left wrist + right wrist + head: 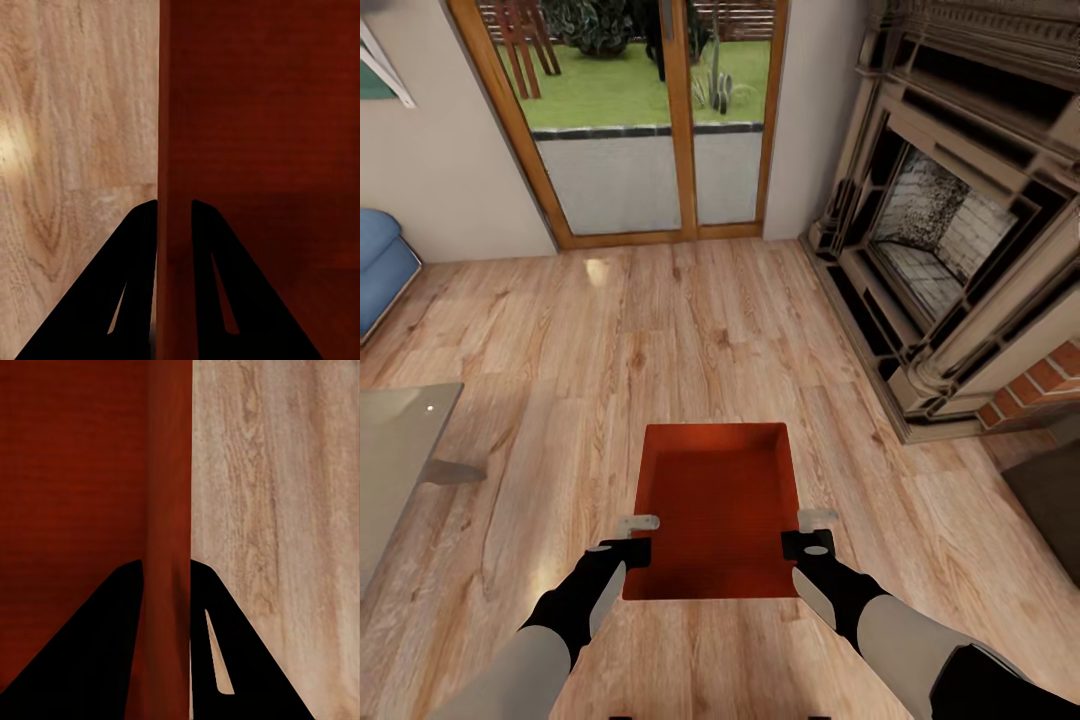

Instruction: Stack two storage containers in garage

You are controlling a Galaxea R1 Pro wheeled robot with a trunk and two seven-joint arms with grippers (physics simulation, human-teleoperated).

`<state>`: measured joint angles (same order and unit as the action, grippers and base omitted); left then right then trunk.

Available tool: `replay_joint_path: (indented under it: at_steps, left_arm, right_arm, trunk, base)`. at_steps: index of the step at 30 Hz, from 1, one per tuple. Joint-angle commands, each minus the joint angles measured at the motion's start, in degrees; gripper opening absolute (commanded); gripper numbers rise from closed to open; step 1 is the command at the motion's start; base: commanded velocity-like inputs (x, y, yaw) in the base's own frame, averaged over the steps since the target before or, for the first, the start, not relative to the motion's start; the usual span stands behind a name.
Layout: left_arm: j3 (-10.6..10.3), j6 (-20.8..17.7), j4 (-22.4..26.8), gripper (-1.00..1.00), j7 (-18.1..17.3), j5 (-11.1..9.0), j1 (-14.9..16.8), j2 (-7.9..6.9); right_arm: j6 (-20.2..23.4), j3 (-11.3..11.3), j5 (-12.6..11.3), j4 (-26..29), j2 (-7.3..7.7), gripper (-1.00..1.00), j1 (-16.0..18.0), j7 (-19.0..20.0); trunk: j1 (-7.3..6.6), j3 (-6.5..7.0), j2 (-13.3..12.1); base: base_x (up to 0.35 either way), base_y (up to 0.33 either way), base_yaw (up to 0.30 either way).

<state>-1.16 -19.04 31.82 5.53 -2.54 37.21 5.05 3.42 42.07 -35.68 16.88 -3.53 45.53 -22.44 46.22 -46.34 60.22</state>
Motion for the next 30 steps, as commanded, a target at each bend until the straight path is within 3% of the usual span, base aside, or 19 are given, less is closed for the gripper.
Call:
replay_joint_path:
  at_steps: [1,30]
  left_arm:
    - [-0.2,-0.4,-0.2,-1.0,0.7,0.3,0.0,-0.03]
    - [-0.2,0.6,0.2,-1.0,0.7,0.3,0.0,-0.13]
  right_arm:
    - [0.4,-0.2,1.1,0.6,0.02,-1.0,0.1,-0.5]
    - [0.4,-0.4,1.0,0.7,0.29,-1.0,0.1,-0.5]
  trunk:
    - [-0.22,0.15,-0.4]
    - [-6.59,5.36,-12.0]
  base:
    - [0.0,0.0,0.0]
    - [0.0,0.0,0.0]
